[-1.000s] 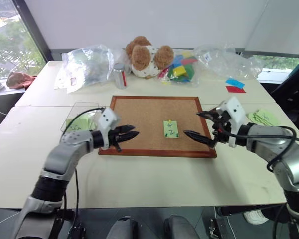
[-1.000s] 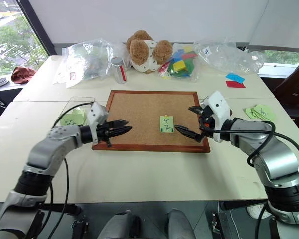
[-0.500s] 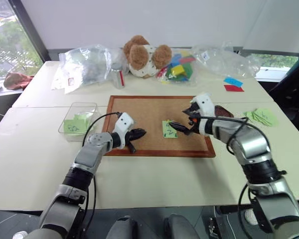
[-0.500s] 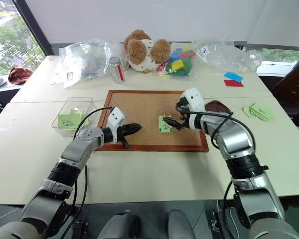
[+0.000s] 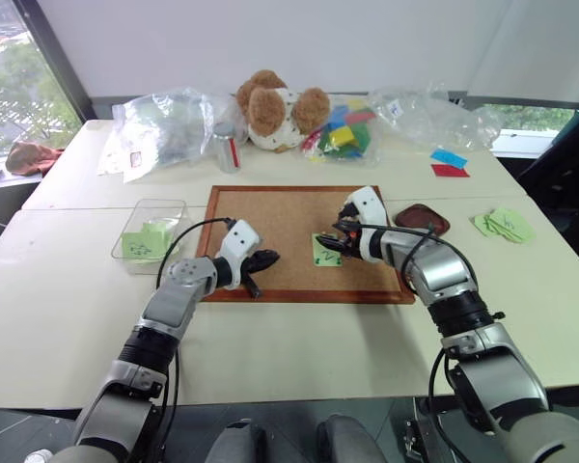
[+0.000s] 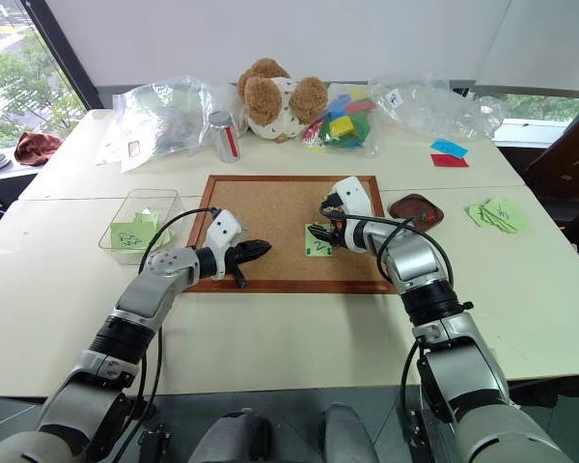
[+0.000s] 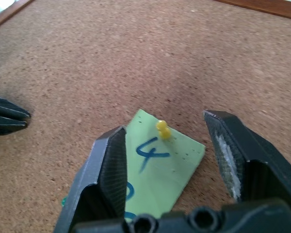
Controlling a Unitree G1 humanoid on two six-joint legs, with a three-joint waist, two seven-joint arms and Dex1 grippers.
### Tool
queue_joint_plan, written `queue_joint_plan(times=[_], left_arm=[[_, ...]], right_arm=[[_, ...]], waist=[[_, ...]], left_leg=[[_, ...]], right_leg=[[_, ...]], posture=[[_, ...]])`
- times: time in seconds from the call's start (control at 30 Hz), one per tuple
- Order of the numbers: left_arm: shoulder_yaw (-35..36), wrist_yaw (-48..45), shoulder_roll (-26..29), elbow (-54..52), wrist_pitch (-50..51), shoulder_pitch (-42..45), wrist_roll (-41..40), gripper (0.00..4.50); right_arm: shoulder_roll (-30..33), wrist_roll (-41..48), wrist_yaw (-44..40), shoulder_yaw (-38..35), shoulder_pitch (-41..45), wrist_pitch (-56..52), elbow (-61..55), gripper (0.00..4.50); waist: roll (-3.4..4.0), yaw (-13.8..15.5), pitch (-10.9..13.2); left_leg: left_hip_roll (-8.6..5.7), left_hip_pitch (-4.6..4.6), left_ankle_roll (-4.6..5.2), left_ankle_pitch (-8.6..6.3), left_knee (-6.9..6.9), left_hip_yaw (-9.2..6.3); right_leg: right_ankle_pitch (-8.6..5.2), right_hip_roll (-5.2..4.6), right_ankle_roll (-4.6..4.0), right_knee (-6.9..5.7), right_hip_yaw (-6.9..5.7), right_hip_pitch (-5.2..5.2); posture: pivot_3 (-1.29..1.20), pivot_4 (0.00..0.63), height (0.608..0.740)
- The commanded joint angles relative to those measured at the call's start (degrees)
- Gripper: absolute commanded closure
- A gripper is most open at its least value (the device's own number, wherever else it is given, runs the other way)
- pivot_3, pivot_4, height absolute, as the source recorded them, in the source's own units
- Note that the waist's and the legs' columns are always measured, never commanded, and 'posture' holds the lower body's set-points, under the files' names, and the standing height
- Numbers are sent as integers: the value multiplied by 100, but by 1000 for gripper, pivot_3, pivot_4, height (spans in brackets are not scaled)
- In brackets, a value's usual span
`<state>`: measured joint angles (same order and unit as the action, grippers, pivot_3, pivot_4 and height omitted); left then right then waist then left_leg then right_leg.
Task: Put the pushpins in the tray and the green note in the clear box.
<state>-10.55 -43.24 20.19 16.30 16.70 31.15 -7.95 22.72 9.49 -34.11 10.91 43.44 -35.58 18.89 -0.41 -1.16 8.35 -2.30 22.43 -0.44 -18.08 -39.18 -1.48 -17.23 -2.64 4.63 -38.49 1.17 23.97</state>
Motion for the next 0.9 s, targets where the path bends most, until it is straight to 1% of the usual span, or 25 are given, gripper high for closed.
queue_joint_plan(times=[0.03, 0.13, 0.17, 0.2, 0.3, 0.33, 0.5, 0.7, 0.8, 0.9], left_arm=[[-75, 63, 64, 97, 109, -160, 194, 4255], [-69, 56, 57, 92, 108, -164, 198, 4255], [-70, 55, 57, 92, 105, -164, 201, 4255], [-66, 64, 57, 95, 103, -163, 206, 4255], [-57, 70, 56, 111, 94, -154, 214, 4255], [-54, 73, 57, 115, 91, -152, 218, 4255], [-48, 76, 59, 141, 94, -148, 229, 4255], [-127, 34, 75, 175, 188, -205, 267, 4255], [-114, 39, 37, 187, 235, -215, 234, 4255], [-127, 46, -7, 215, 240, -193, 232, 4255]], right_arm=[[-89, -45, -62, -126, 179, 194, 67, 1804], [-139, -85, -81, -149, 218, 254, 196, 1804], [-152, -100, -83, -151, 223, 269, 237, 2360], [-167, -112, -87, -151, 223, 292, 281, 2624], [-197, -140, -100, -168, 226, 344, 375, 4049], [-205, -152, -104, -174, 232, 360, 409, 4422], [-186, -172, -130, -230, 264, 350, 391, 4422], [44, 26, -87, -548, 251, -136, -534, 4422], [223, 86, 15, -782, 272, -452, -1043, 4422], [444, 111, 221, -1140, 355, -653, -1277, 4422]], waist=[[0, -1, 0], [0, 0, 0], [0, 0, 0], [0, 0, 0], [0, 0, 0], [1, -1, 0], [1, -2, 0], [1, 6, 0], [2, 9, -1], [1, 15, -3]], left_leg=[[0, 0, 0, 0, 0, 0], [0, 0, 0, 0, 0, 0], [0, 0, 0, 0, 0, 0], [0, 0, 0, 0, 0, 0], [0, 0, 0, 0, 0, 0], [0, 0, 0, 0, 0, 0], [0, 0, -1, 0, 0, 0], [0, 1, -1, 1, 1, 0], [0, 1, -1, 1, 2, -1], [0, 1, 0, 0, 2, -1]], right_leg=[[0, 0, 0, -1, 0, 0], [0, 0, 0, -2, 0, 1], [0, 0, 0, -2, 0, 1], [0, 0, 0, -2, 0, 1], [0, 0, 0, -2, 0, 1], [0, 0, 0, -2, 1, 1], [0, 0, 0, -3, 1, 1], [0, 0, 0, -4, 1, 4], [0, 0, 0, -4, 1, 5], [0, 0, 0, -3, 1, 3]], posture=[[0, 150, 740], [0, 150, 740], [0, 150, 740], [0, 150, 740], [0, 150, 740], [0, 150, 740], [0, 150, 740], [0, 150, 740], [0, 150, 740], [0, 150, 740]])
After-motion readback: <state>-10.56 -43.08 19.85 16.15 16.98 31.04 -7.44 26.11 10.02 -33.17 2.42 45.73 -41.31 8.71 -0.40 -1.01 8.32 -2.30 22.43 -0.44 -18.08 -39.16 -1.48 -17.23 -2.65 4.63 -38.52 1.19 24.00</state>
